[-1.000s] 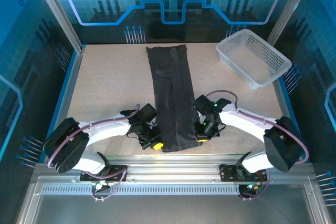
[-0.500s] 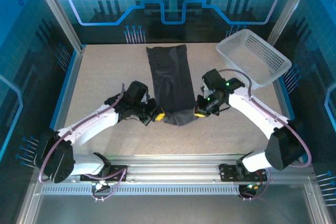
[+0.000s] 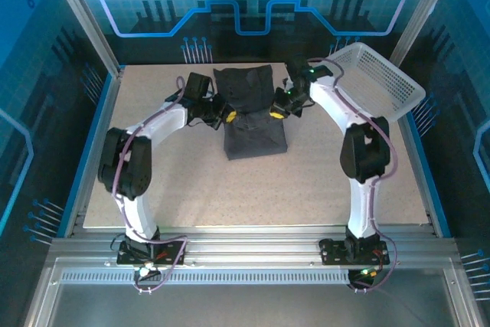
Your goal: Fold and stack the t-shirts
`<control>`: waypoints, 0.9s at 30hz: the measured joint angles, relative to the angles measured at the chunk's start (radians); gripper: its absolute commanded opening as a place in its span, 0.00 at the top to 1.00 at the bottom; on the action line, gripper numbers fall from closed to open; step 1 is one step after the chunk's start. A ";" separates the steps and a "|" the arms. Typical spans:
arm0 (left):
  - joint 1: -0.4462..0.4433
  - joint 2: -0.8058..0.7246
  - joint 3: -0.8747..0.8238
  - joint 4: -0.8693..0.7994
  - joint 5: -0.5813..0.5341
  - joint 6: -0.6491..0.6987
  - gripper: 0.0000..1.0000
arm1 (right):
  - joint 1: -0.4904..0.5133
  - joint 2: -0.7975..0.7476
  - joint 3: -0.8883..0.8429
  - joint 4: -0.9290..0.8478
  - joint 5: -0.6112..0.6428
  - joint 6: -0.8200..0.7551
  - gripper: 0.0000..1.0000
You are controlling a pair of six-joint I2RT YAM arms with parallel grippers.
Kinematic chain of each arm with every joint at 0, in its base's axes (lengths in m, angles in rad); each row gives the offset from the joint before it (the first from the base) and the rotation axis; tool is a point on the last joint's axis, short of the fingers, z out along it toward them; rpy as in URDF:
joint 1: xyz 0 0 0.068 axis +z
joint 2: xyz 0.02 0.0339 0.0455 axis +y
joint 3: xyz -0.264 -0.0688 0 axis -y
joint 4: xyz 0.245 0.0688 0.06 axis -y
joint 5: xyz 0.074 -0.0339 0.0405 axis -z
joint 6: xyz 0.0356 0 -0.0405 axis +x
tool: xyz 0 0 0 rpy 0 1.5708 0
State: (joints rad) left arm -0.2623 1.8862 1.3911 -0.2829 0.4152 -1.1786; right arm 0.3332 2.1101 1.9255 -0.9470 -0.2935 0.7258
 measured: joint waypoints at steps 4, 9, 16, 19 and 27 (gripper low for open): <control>0.034 0.134 0.102 0.019 0.014 0.017 0.60 | -0.023 0.160 0.180 -0.034 -0.005 -0.010 0.53; 0.070 0.159 0.121 0.035 -0.001 0.055 0.49 | -0.060 0.244 0.291 -0.074 0.014 -0.050 0.41; 0.028 -0.184 -0.263 0.065 -0.064 0.003 0.53 | -0.064 -0.065 -0.180 0.006 0.056 -0.080 0.39; -0.037 -0.261 -0.426 0.111 -0.068 -0.092 0.50 | -0.059 -0.179 -0.367 0.061 0.038 -0.075 0.38; -0.109 -0.119 -0.481 0.205 -0.072 -0.279 0.50 | -0.056 -0.135 -0.515 0.172 -0.039 -0.024 0.37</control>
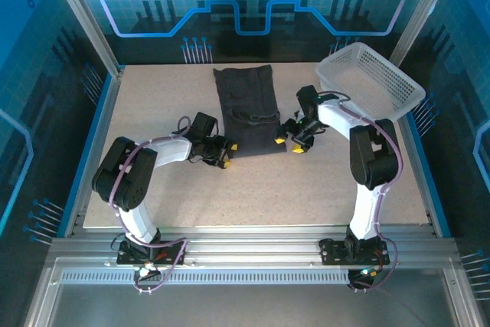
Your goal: Fold and stack the t-shirts
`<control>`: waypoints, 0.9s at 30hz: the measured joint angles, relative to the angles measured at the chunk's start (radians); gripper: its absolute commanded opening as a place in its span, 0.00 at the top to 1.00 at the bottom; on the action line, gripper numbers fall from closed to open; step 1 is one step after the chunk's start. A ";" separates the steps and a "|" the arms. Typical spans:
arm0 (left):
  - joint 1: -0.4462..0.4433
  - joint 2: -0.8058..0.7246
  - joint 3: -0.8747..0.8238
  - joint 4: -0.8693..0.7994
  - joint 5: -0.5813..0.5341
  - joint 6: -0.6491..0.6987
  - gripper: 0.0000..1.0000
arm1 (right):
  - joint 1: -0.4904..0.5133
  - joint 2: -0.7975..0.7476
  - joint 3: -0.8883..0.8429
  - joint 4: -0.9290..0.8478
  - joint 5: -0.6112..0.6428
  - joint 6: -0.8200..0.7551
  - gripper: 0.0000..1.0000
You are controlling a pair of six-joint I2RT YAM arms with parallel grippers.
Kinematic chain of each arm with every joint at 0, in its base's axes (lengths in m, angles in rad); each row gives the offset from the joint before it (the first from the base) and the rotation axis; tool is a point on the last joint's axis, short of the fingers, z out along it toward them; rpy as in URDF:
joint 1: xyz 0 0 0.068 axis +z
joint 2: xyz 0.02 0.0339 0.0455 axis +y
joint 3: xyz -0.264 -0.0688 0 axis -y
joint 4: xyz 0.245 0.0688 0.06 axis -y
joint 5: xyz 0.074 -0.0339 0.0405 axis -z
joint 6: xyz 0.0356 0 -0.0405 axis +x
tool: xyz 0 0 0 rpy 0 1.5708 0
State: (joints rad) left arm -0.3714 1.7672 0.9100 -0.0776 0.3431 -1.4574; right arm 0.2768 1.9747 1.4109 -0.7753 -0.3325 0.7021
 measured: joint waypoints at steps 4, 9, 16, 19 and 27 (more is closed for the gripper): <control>0.001 0.029 0.019 -0.006 0.002 -0.031 0.58 | 0.000 0.060 0.007 0.023 -0.021 0.022 0.39; 0.000 0.050 0.034 -0.023 0.009 -0.057 0.76 | 0.004 0.085 0.027 0.033 -0.040 0.061 0.50; 0.001 0.115 0.098 0.042 0.004 -0.055 1.00 | 0.013 0.149 0.089 0.063 -0.062 0.127 0.95; 0.015 0.119 0.138 0.022 -0.014 -0.041 1.00 | 0.014 0.160 0.161 0.055 -0.058 0.138 1.00; 0.102 0.049 0.448 -0.093 -0.037 0.066 1.00 | 0.007 0.159 0.600 -0.040 -0.019 0.135 1.00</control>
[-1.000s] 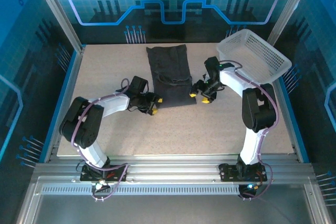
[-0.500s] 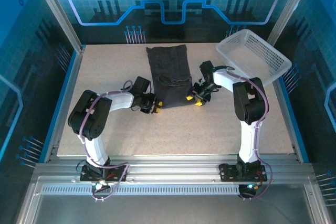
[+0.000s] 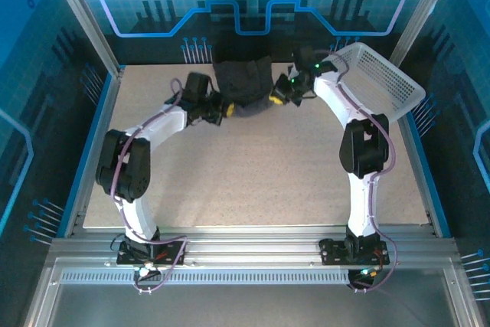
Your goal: Fold and stack the t-shirts
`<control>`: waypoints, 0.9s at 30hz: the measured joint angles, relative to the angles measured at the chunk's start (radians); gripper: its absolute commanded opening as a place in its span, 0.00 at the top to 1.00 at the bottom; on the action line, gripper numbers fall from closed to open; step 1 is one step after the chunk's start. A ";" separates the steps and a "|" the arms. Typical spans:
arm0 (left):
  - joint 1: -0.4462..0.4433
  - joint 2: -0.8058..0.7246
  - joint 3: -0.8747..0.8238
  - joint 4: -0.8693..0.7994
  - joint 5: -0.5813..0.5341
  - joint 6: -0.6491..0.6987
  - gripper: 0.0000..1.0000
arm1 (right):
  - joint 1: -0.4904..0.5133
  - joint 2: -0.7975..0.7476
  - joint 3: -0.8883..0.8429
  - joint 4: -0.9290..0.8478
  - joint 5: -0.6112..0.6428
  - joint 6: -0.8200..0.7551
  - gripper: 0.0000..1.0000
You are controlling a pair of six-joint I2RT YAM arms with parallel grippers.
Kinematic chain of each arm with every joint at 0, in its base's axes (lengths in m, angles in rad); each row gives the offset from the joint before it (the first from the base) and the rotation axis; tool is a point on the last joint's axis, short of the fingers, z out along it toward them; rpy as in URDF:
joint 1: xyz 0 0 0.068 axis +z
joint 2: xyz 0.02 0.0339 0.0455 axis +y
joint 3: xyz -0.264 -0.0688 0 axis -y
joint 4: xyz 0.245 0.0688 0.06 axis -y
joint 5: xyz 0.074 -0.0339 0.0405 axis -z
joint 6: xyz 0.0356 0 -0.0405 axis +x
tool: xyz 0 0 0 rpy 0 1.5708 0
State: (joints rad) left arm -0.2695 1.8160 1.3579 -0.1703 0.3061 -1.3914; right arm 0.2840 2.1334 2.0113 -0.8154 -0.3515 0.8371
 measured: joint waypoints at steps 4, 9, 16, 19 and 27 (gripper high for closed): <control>0.011 -0.104 0.003 0.009 0.009 0.011 1.00 | 0.002 -0.052 0.009 -0.010 -0.002 -0.003 1.00; -0.028 -0.206 -0.249 0.033 0.054 0.006 1.00 | 0.024 -0.192 -0.354 0.028 -0.010 0.001 1.00; -0.157 -0.306 -0.674 -0.012 0.106 -0.005 1.00 | 0.129 -0.342 -0.834 0.046 -0.025 -0.002 1.00; -0.208 -0.394 -0.799 -0.013 0.132 -0.026 1.00 | 0.177 -0.412 -0.948 0.040 -0.043 -0.007 1.00; -0.244 -0.618 -0.803 -0.085 0.133 -0.039 1.00 | 0.207 -0.643 -1.012 -0.008 -0.048 0.018 1.00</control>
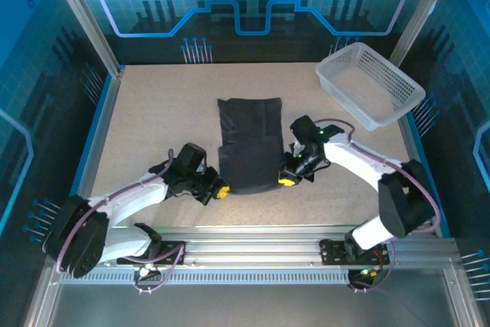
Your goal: Fold and stack the t-shirts
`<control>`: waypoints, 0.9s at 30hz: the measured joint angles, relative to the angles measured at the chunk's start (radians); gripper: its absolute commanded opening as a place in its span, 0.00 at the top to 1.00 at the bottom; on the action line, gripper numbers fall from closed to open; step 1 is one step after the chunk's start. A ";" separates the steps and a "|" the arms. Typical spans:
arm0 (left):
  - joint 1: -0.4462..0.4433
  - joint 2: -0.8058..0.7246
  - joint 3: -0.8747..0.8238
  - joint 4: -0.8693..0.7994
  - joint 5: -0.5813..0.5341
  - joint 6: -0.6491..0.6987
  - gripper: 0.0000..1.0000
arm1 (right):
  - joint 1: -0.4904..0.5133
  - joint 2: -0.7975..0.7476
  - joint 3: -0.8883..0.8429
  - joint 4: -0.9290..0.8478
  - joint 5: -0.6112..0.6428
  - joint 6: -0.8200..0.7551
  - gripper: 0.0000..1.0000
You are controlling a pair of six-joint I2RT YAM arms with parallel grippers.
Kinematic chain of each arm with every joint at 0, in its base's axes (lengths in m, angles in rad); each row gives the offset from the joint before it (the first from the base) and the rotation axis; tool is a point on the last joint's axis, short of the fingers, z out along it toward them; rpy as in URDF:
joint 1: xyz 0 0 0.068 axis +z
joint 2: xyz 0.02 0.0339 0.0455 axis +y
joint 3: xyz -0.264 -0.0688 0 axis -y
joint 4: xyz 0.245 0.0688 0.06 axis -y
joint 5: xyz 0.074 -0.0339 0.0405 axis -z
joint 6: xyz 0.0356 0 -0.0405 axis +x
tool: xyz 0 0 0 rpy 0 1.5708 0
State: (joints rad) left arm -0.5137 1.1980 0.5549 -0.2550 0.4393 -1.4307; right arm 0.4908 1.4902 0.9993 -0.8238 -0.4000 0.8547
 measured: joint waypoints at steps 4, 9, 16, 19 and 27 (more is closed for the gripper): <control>0.015 -0.044 0.114 -0.057 -0.024 0.019 1.00 | -0.001 -0.054 0.060 -0.055 0.007 0.039 1.00; 0.112 -0.010 0.277 -0.060 -0.035 0.027 1.00 | -0.037 -0.025 0.253 -0.118 0.025 0.086 1.00; 0.239 0.356 0.645 -0.004 -0.012 0.055 1.00 | -0.140 0.243 0.658 -0.148 0.043 0.136 1.00; 0.274 0.571 0.842 0.010 -0.003 0.078 1.00 | -0.177 0.444 0.880 -0.154 0.064 0.151 1.00; 0.348 1.001 1.191 0.003 -0.008 0.145 0.47 | -0.254 1.057 1.525 -0.224 0.104 0.157 0.48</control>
State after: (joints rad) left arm -0.1661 2.1994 1.7462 -0.2520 0.4309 -1.2858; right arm 0.2371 2.5469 2.5244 -1.0477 -0.2958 1.0115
